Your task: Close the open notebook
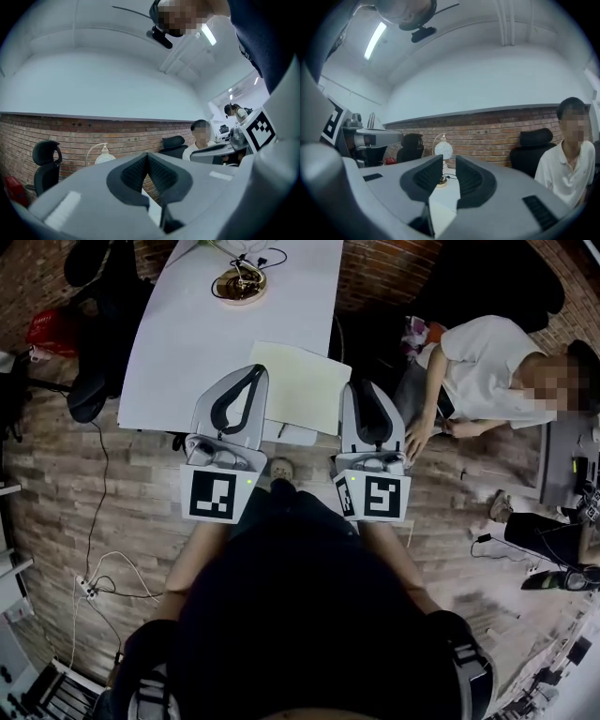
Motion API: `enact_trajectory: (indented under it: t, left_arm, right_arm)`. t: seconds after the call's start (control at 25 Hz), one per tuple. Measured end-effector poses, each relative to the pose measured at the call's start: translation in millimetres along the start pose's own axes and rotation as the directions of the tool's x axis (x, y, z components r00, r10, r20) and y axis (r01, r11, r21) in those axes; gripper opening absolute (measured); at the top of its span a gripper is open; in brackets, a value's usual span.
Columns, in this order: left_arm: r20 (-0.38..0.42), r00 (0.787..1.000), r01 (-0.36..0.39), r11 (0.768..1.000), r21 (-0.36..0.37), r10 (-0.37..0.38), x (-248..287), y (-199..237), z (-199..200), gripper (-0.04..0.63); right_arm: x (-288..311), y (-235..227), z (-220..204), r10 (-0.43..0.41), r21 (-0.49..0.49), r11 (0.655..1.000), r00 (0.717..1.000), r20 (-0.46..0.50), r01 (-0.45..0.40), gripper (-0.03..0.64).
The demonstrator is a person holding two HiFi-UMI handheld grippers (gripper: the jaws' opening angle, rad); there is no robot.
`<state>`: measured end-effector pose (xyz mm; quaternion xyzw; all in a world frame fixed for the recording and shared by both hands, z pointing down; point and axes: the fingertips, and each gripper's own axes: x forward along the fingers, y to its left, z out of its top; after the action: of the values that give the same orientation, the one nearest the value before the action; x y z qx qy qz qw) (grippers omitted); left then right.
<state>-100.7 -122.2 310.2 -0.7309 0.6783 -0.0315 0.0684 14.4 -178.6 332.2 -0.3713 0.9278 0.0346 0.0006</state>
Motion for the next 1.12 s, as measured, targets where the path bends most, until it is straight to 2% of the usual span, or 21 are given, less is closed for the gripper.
enact_trajectory:
  t: [0.56, 0.76, 1.12]
  left_arm:
    - [-0.031, 0.988, 0.154, 0.988, 0.006, -0.154, 37, -9, -17, -0.005]
    - [-0.064, 0.965, 0.254, 0.967, 0.002, -0.253, 46, -19, -34, -0.005]
    - [-0.113, 0.925, 0.364, 0.931, -0.015, -0.363, 54, -35, -69, -0.005]
  right_arm:
    - [-10, -22, -19, -0.154, 0.020, 0.988, 0.986, -0.060, 0.155, 0.086]
    - [-17, -24, -30, -0.221, 0.031, 0.974, 0.972, -0.078, 0.224, 0.086]
    - [-31, -28, -71, -0.287, 0.028, 0.955, 0.946, -0.152, 0.294, 0.086]
